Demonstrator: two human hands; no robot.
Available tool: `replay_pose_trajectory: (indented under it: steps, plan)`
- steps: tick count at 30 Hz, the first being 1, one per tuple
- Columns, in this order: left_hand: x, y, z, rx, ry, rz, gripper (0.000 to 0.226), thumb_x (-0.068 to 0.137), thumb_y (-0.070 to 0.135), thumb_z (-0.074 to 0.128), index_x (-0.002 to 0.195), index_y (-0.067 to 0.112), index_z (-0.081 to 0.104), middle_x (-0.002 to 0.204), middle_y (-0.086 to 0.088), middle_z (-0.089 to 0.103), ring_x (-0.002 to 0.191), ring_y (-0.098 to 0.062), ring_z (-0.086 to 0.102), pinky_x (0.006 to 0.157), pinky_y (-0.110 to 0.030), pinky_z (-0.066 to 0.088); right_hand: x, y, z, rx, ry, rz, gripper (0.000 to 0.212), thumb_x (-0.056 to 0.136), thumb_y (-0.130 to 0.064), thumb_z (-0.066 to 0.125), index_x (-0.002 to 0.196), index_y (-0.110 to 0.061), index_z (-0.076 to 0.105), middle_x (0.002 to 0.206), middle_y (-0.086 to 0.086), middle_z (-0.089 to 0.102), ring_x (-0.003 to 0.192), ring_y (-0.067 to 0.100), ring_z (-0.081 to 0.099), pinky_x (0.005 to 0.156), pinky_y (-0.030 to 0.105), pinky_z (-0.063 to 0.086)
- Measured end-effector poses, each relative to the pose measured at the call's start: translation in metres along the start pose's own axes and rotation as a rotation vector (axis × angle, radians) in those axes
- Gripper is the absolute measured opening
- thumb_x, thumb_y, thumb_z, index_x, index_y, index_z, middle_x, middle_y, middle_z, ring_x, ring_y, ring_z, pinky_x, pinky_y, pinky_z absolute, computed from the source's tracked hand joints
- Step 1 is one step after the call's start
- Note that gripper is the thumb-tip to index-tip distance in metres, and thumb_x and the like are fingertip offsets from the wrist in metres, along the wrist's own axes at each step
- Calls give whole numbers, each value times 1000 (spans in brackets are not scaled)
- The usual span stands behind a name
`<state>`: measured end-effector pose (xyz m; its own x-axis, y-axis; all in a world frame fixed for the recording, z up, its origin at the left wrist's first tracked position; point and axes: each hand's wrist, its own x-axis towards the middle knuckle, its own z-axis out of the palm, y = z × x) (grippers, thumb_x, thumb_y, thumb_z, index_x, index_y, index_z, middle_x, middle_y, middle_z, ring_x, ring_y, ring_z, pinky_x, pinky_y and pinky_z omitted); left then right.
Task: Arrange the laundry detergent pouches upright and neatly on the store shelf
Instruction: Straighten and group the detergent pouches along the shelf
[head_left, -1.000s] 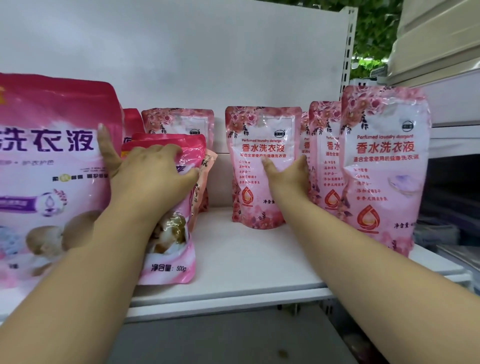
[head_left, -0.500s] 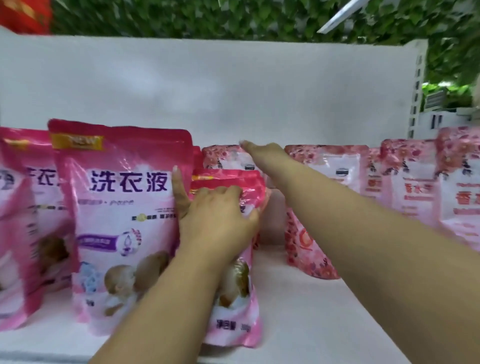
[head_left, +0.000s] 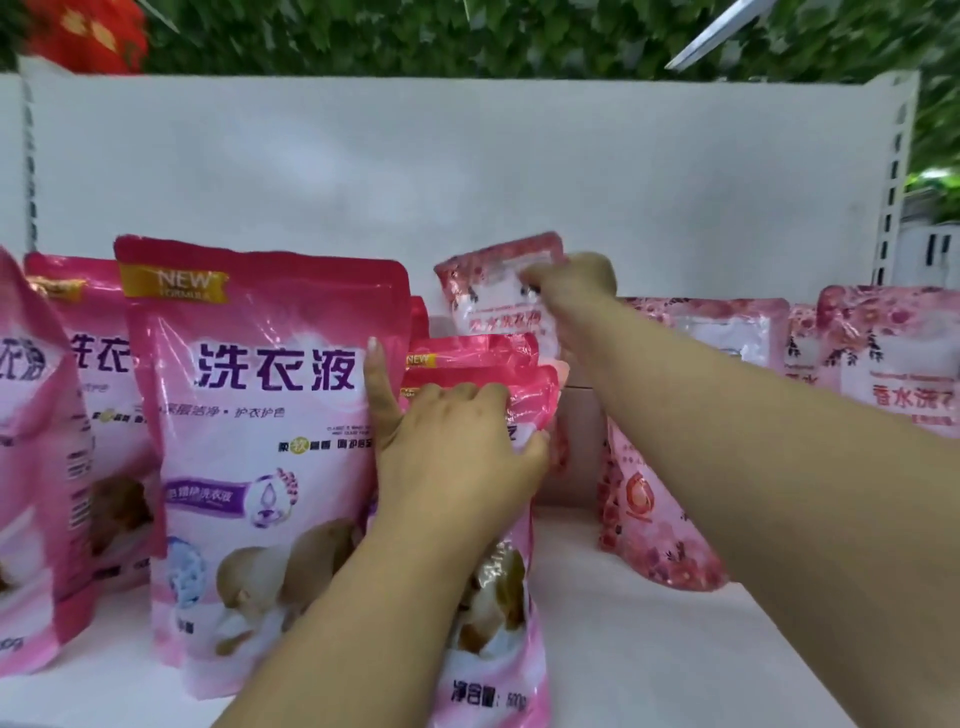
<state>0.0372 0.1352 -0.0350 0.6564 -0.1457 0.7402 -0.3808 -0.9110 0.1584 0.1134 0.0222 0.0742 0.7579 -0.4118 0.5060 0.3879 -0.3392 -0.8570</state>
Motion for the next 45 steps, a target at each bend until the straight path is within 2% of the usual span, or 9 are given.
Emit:
replay_pose_trajectory:
  steps: [10, 17, 21, 24, 27, 32, 36, 41, 45]
  plan:
    - [-3, 9, -5, -22, 275, 66, 51, 83, 58, 44, 128, 33, 50, 147, -8, 34, 144, -27, 9, 96, -36, -35, -6, -86, -55, 369, 333, -284, 26, 84, -13, 61, 60, -18, 53, 68, 1, 62, 70, 20, 67, 68, 36, 59]
    - [-6, 19, -14, -521, 253, 204, 86, 70, 68, 40, 142, 21, 34, 149, -2, 32, 135, -9, 22, 109, -17, 0, -29, -107, -94, 327, 295, -324, 14, 79, -11, 68, 68, -15, 60, 76, 5, 68, 72, 21, 68, 69, 36, 59]
    - [-13, 29, -40, -1125, 40, 34, 121, 47, 78, 65, 146, 34, 10, 149, 2, 30, 131, -12, 36, 110, -40, 29, -59, -98, -109, 318, 137, -250, 9, 74, -5, 72, 70, -7, 64, 80, 16, 70, 74, 33, 69, 69, 48, 58]
    - [-22, 44, -59, -1271, -214, 4, 72, 54, 50, 72, 117, 27, 47, 107, 4, 65, 86, 5, 65, 74, -16, 54, -84, -83, -122, 318, 109, -211, 10, 76, -4, 72, 72, -5, 63, 80, 18, 70, 73, 33, 70, 69, 50, 58]
    - [-23, 52, -67, -1348, -410, 7, 33, 57, 23, 73, 87, 22, 58, 71, 7, 73, 64, -3, 68, 55, -15, 53, -103, -70, -140, 288, 147, -203, 9, 79, -9, 70, 77, -5, 62, 84, 17, 70, 76, 30, 70, 74, 50, 57]
    - [-35, 64, -44, -1323, -685, -195, 41, 63, -13, 70, 100, 3, 61, 87, -12, 73, 84, -26, 70, 73, -37, 56, -139, -25, -155, 112, 123, -156, 13, 83, -18, 66, 73, -15, 59, 81, 3, 66, 82, 22, 66, 74, 36, 56]
    - [-58, 69, -16, -1348, -649, -338, 65, 71, -5, 71, 126, 7, 38, 96, -10, 67, 86, -24, 65, 72, -37, 54, -158, 21, -155, 58, 139, -80, 22, 87, -33, 61, 97, -14, 58, 93, -1, 63, 88, 17, 60, 79, 33, 51]
    - [-75, 70, 2, -1265, -580, -333, 98, 70, 15, 77, 144, 27, 13, 116, -7, 60, 99, -27, 63, 89, -48, 51, -184, 73, -143, 229, -71, 344, 118, 37, -78, 71, 136, -21, 41, 137, 8, 49, 125, 28, 46, 105, 53, 35]
    - [-75, 82, 11, -1133, -508, -353, 101, 77, 19, 74, 146, 20, 1, 129, -8, 54, 111, -30, 57, 99, -45, 44, -182, 79, -143, 250, -75, 362, 79, 77, -67, 51, 138, -18, 41, 148, 7, 35, 137, 26, 29, 111, 44, 20]
